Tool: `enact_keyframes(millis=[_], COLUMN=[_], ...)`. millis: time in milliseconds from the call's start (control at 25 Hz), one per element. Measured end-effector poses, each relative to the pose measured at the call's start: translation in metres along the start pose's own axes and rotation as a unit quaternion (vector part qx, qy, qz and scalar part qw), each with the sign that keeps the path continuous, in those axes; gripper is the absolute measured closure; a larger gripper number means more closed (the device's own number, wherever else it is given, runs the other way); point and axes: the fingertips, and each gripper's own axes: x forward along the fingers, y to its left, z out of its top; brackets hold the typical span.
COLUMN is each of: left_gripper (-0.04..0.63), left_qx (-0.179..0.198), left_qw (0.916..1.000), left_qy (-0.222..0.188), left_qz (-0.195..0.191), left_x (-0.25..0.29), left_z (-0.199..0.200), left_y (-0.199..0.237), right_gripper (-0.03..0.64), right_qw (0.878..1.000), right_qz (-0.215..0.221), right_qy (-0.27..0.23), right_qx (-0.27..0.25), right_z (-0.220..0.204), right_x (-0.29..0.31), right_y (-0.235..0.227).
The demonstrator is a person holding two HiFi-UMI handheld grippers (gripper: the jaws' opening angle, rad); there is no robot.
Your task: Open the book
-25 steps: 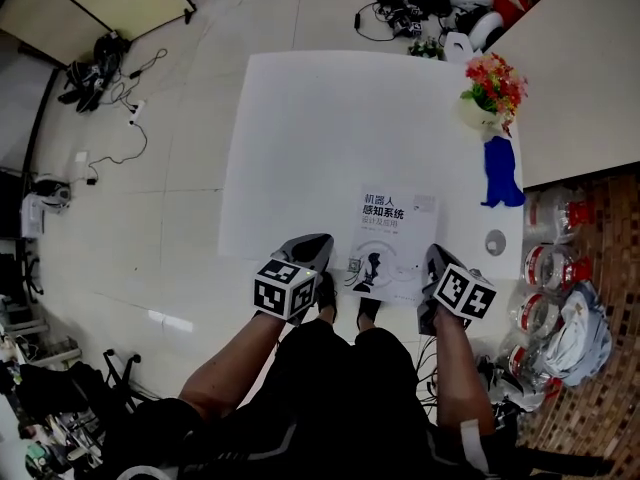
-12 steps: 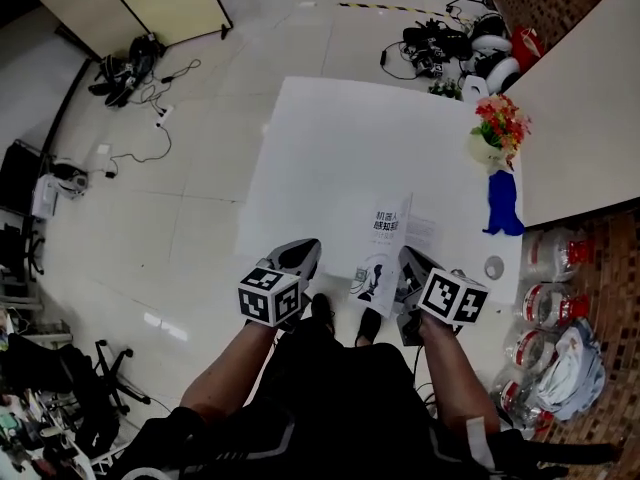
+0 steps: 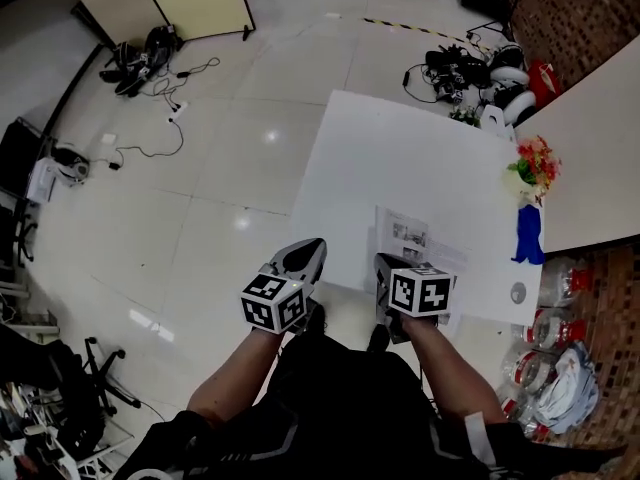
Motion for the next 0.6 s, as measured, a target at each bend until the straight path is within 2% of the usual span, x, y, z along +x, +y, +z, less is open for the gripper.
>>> enact_keyframes(millis=[160,360,600], left_gripper=[0.600,0.600,0.600], left_qx=[0.007,0.010,0.022], left_qw=[0.9991,0.9975,0.9949], left_qy=[0.030,0.056,0.079], left_qz=[-0.029,-0.042,-0.059], left_x=[-0.012,-0.023,-0.020], left_z=[-0.008,-0.016,-0.027], left_y=[0.035,0.068,0.081], right_gripper=[0.615,0.615,0.614], right_qw=[0.998,0.993,0.992], right_qz=[-0.032,-0.074,-0.088], right_qy=[0.047,0.089,0.093], right_qx=[-0.011,-0.016,0.016], right_z=[-0.016,-0.037,-0.050], right_x=[0.068,0.119,0.138], right_y=[0.019,0.020,0.009])
